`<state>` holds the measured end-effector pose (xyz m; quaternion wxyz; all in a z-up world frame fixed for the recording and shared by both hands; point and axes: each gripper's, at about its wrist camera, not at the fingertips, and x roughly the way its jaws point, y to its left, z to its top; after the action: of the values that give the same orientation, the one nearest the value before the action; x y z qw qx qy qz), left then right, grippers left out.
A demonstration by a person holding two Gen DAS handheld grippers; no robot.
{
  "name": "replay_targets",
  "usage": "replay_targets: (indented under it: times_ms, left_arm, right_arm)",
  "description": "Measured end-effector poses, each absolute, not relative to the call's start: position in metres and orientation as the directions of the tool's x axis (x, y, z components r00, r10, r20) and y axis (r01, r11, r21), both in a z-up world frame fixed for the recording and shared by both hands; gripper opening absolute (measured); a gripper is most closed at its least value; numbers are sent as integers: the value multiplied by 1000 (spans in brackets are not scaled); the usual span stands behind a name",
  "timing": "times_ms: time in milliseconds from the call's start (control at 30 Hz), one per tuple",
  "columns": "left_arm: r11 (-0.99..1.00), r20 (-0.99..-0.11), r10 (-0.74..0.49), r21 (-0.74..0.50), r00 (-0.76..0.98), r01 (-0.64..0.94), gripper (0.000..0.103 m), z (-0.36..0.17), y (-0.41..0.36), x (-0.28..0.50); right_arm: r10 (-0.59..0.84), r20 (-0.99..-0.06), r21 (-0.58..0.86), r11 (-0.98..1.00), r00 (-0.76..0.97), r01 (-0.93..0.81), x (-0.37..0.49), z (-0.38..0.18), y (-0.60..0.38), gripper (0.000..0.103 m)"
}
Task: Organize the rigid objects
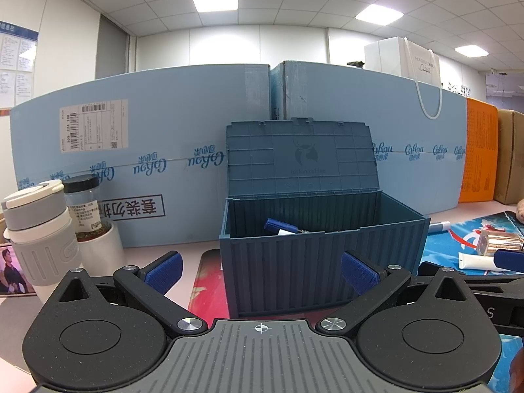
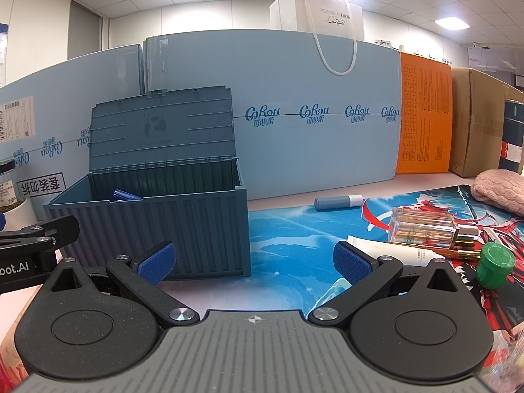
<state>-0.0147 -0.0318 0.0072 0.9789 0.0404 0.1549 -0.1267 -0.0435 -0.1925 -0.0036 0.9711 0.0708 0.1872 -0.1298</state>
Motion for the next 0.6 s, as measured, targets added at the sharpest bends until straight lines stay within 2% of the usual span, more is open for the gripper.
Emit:
replay_targets:
  times_ms: [600]
  left_arm:
    - [961,-308,-248,38,918,272,103,7,-33,-16]
  right_arm:
    - [-229,-386,85,956,894,281,-43,-5,-192,103]
